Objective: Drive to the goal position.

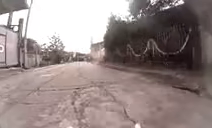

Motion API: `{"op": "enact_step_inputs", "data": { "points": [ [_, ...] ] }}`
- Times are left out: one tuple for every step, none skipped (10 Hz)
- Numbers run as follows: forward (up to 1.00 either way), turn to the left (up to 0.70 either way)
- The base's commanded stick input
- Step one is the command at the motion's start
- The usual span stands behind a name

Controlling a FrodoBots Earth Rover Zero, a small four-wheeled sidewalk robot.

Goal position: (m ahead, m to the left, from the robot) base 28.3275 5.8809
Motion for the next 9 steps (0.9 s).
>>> {"op": "enact_step_inputs", "data": {
  "points": [
    [1.0, 0.0],
    [1.0, 0.0],
    [1.0, 0.0],
    [1.0, 0.0],
    [1.0, 0.0],
    [1.0, 0.0],
    [1.0, 0.0],
    [1.0, 0.0],
    [1.0, 0.0]
  ]
}}
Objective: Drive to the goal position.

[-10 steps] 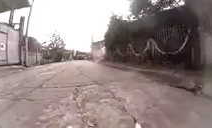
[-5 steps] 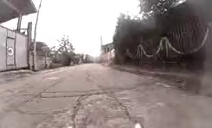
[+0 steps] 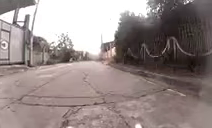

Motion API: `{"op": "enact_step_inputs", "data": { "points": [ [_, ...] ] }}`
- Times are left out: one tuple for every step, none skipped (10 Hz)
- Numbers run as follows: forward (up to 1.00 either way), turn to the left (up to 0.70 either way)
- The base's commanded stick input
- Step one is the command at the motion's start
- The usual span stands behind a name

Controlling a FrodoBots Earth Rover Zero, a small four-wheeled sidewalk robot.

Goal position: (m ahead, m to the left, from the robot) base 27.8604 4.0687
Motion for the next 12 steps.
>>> {"op": "enact_step_inputs", "data": {
  "points": [
    [1.0, 0.0],
    [1.0, 0.0],
    [1.0, 0.0],
    [1.0, 0.0],
    [1.0, 0.0],
    [1.0, 0.0],
    [1.0, 0.0],
    [1.0, 0.0],
    [1.0, 0.0],
    [1.0, 0.0],
    [1.0, 0.0],
    [1.0, 0.0]
  ]
}}
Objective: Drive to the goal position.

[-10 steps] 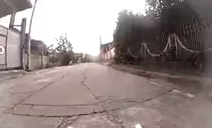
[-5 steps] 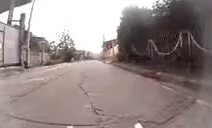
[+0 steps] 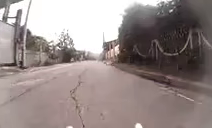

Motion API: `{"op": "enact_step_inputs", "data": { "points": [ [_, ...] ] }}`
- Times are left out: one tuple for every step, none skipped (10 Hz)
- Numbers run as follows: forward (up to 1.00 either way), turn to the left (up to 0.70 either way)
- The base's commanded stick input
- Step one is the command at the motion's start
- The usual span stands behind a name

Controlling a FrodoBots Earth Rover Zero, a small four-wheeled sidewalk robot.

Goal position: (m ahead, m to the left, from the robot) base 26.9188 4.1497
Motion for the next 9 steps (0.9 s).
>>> {"op": "enact_step_inputs", "data": {
  "points": [
    [1.0, 0.0],
    [1.0, 0.0],
    [1.0, 0.0],
    [1.0, 0.0],
    [1.0, 0.0],
    [1.0, 0.0],
    [1.0, 0.0],
    [1.0, 0.0],
    [1.0, 0.0]
  ]
}}
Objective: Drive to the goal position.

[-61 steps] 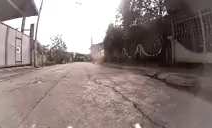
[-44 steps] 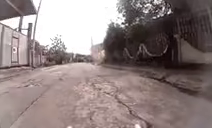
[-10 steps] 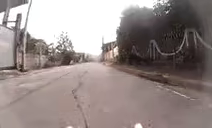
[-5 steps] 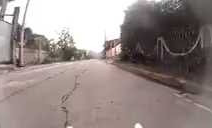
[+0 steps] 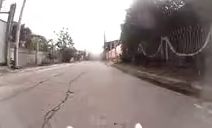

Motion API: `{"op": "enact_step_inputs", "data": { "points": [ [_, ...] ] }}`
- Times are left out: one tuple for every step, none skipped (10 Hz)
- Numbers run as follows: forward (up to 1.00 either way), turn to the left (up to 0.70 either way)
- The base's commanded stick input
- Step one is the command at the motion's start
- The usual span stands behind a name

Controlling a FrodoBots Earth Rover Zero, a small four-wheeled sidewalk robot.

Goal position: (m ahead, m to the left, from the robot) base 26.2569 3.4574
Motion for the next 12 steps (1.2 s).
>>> {"op": "enact_step_inputs", "data": {
  "points": [
    [1.0, 0.0],
    [1.0, 0.0],
    [1.0, 0.0],
    [1.0, 0.0],
    [1.0, 0.0],
    [1.0, 0.0],
    [1.0, 0.0],
    [1.0, 0.0],
    [1.0, 0.0],
    [1.0, 0.0],
    [1.0, 0.0],
    [1.0, 0.0]
  ]
}}
